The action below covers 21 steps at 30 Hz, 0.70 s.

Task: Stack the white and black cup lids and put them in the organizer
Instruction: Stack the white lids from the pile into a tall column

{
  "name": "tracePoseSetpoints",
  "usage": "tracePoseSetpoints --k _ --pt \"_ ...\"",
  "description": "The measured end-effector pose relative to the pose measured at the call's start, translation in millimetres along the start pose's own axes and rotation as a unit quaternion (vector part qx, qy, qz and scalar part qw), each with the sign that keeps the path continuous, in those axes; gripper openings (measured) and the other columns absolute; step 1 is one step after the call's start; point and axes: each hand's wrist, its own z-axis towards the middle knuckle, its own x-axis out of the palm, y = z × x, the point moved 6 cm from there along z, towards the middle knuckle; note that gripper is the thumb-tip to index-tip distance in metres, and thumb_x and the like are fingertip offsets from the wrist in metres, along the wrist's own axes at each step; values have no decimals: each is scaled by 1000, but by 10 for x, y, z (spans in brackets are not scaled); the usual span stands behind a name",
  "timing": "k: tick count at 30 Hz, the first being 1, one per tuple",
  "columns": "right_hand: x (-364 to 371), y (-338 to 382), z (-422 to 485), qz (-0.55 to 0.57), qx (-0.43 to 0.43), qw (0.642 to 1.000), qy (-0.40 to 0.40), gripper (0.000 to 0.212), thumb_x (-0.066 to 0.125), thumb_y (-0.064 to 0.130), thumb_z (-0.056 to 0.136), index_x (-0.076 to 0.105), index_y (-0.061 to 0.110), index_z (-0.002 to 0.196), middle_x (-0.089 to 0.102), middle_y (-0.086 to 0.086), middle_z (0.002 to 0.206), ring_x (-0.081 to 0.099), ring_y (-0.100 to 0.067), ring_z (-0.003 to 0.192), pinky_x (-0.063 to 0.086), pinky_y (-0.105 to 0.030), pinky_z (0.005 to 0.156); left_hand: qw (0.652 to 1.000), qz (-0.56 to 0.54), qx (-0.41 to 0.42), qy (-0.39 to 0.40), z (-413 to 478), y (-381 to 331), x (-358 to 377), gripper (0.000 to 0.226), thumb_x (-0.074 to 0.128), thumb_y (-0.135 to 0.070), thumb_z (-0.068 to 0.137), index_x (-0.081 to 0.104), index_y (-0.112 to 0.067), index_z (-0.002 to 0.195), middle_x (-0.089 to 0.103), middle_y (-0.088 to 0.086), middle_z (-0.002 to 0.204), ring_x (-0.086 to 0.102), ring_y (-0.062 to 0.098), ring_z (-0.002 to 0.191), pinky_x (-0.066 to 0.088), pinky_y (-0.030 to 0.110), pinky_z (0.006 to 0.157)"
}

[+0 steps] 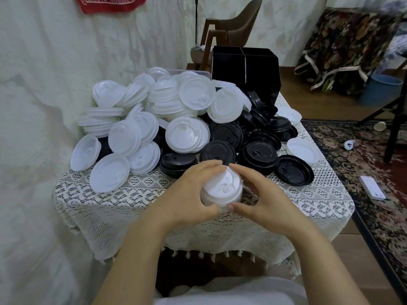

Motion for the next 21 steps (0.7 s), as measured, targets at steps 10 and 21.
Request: tracePoseSetpoints --k 10,21 --pt "2 -22 11 -63 35 997 -5 71 86 39 67 43 39 123 54 21 124 51 -2 117 45 -33 103 1000 -2 -17 -10 4 92 -21 74 68 -16 75 42 -33 142 40 -22 140 34 -7 130 33 23 111" --pt "28 14 -4 -61 22 998 15 92 82 47 68 32 41 145 40 24 143 37 2 132 34 -28 112 999 38 -25 -14 13 114 -19 76 75 -31 78 37 -32 144 34 -26 137 29 -12 120 21 5 96"
